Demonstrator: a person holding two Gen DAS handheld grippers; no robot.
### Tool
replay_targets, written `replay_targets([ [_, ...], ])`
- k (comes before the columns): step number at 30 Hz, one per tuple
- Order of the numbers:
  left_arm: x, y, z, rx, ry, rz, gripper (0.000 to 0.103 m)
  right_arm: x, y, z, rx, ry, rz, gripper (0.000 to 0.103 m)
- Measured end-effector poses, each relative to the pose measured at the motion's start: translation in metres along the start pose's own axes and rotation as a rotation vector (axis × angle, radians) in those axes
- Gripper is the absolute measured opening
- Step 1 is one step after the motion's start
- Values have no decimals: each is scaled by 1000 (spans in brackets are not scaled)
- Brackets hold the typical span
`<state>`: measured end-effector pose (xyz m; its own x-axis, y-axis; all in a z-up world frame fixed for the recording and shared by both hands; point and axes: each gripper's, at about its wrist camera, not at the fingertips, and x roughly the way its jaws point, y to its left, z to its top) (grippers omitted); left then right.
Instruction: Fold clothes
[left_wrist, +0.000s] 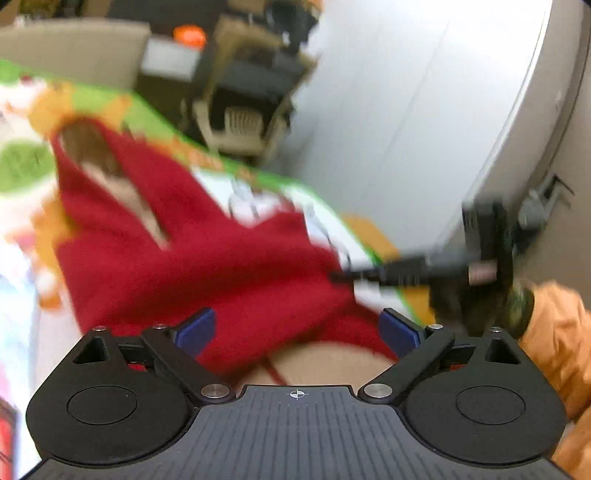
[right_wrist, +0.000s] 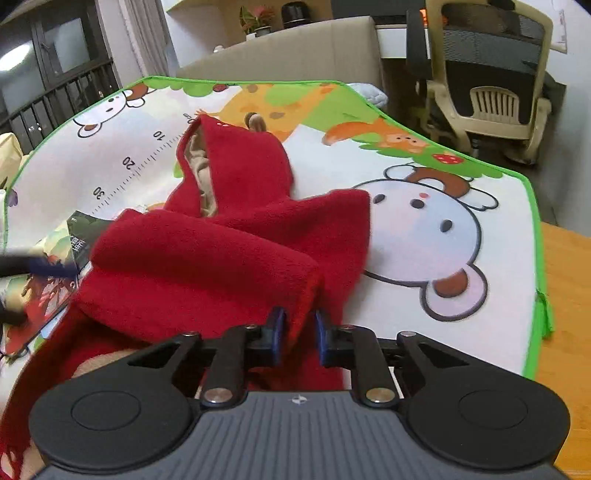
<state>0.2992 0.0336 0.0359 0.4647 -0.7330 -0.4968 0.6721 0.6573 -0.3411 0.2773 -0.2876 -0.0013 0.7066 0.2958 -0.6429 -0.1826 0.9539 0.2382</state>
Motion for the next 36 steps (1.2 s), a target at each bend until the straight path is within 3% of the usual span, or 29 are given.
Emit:
replay_targets([
  [2,-4,13,11,-38,-68,76,99,-8,-2,10,45,-47,50,27],
  [5,0,45,24,-186,-120,179,100,-13,-6,26,118,-112,103,35],
  [7,10,67,24,-296,-98,159,100,-7,-11,35,178,-115,112,39],
  [10,31,96,18,-453,-62,76,100,16,-20,35,267,-46,117,46],
  [12,40,109,14,-522,-82,79,100,31,-18,32,281,0,124,46],
  [13,44,114,13,-550,-97,78,100,36,-13,31,262,7,128,45],
  [14,48,120,14,-584,-111,83,100,42,-9,30,244,15,131,30],
  [16,52,138,14,-683,-134,109,100,32,1,40,180,-39,138,10],
  [19,54,164,7,-814,-167,128,100,9,16,60,71,-149,147,9],
  [21,55,172,2,-840,-183,114,100,-7,26,73,-1,-222,153,9],
  [22,55,173,2,-837,-185,116,100,-4,25,74,-14,-207,128,9],
  [26,57,159,10,-740,-155,171,99,52,-10,36,70,22,-19,12],
  [27,56,154,12,-706,-146,188,100,55,-14,28,82,31,-27,13],
  [28,53,147,15,-665,-143,212,100,50,-15,25,83,11,-23,14],
  [31,32,119,20,-520,-138,272,100,29,-13,25,48,-61,-56,37],
  [33,13,96,18,-445,-135,293,100,10,-2,27,-30,-119,-93,37],
  [36,-13,56,3,-301,-108,342,100,-19,13,23,-130,-177,-71,44],
])
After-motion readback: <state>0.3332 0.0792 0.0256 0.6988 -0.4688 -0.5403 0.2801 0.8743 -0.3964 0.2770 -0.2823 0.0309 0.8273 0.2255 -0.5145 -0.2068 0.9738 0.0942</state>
